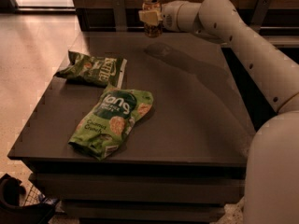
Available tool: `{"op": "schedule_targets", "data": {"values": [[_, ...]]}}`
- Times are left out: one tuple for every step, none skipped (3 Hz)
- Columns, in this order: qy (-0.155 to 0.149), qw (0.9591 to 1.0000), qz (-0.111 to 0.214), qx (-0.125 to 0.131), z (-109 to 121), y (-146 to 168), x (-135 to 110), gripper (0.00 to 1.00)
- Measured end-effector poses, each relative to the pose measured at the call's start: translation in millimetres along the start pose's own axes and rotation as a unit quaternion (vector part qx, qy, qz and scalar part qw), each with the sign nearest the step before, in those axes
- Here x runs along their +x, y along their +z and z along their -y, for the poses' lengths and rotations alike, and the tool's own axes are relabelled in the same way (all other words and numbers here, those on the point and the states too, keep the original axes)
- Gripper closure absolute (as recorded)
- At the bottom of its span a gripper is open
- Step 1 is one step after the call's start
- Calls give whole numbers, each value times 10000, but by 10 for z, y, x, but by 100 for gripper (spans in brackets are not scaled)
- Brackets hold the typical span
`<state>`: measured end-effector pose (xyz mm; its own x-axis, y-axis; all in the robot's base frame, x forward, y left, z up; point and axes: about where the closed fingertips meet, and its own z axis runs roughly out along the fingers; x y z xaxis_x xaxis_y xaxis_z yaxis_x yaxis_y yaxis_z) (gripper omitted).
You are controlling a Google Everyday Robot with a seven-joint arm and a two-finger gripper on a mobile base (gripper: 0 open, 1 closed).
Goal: Pick orange can
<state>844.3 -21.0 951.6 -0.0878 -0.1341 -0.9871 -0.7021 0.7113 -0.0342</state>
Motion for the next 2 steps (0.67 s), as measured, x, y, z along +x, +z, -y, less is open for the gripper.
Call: {"op": "schedule_targets", "data": {"values": [[-189,9996,38,184,44,-246,-239,100],[-438,9983,106,360,81,-447,-531,100]]}}
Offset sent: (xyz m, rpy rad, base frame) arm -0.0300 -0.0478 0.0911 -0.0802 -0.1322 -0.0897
